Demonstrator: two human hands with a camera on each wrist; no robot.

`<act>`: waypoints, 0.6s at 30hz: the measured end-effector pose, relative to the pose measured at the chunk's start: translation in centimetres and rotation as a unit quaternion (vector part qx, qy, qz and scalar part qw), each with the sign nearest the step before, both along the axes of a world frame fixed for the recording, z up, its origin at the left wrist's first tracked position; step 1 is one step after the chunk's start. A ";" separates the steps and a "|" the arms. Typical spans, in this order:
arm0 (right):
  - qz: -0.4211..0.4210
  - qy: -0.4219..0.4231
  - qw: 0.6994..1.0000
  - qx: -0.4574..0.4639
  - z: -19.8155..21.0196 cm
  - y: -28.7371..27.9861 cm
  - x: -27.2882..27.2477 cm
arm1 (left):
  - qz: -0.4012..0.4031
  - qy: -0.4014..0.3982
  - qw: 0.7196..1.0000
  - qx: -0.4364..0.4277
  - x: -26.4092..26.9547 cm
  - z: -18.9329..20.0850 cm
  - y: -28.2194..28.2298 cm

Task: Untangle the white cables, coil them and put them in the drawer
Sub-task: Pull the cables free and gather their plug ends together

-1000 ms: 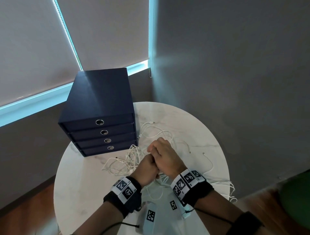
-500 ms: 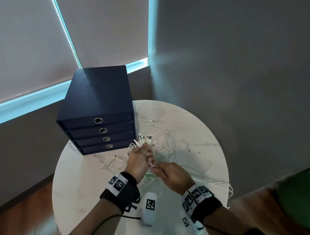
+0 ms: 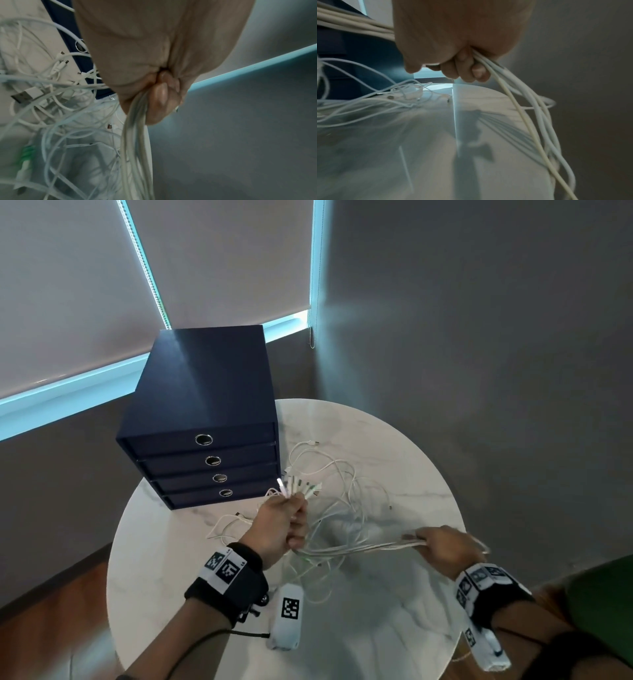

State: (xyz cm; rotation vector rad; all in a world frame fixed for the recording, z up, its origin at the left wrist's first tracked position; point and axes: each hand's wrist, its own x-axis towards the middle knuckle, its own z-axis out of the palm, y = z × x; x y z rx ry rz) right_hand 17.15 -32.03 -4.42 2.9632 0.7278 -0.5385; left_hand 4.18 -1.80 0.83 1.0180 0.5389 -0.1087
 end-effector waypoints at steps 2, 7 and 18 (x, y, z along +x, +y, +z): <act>-0.028 -0.030 0.999 0.012 0.9 -0.2 1.4 | -0.058 0.020 0.998 0.022 0.0 -0.4 -1.1; -0.065 0.061 0.995 -0.047 0.5 0.7 4.1 | -0.050 0.019 0.994 0.098 1.1 -1.0 -1.7; -0.080 0.205 0.964 0.149 2.0 11.3 8.2 | 0.066 0.029 0.991 0.109 2.9 -2.3 -0.2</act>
